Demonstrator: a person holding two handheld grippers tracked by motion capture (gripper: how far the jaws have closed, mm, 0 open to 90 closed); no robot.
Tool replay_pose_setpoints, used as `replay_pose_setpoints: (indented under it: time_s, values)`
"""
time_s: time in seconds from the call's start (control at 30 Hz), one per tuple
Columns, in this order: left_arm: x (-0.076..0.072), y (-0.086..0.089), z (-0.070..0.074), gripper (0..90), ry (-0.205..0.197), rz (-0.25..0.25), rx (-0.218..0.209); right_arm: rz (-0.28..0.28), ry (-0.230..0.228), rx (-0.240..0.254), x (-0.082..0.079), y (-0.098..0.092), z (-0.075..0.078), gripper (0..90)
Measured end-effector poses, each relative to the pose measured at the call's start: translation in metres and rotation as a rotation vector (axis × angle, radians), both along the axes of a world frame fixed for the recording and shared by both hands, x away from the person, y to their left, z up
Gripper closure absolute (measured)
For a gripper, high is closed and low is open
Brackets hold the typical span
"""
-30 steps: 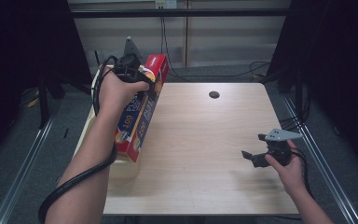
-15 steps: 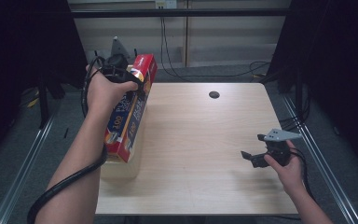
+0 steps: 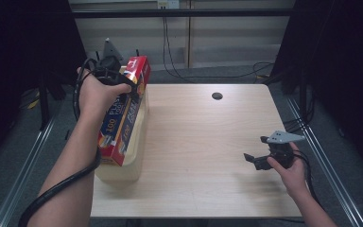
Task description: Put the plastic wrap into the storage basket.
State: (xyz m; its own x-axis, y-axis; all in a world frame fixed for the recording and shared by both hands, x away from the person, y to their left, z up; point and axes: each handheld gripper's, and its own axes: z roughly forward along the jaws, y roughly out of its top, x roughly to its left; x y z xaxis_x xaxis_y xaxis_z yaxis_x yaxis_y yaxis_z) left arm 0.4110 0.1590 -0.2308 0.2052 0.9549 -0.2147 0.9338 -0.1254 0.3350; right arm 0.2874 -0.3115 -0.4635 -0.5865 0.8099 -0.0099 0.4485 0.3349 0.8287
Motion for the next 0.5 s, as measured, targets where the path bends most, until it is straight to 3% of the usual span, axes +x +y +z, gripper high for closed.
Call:
replay_pose_setpoints:
  time_s: [0.5]
  values:
    - [-0.002, 0.019, -0.007, 40.7, 0.014, 0.025, 0.006, 0.001, 0.007, 0.003, -0.001, 0.001, 0.0, 2.1]
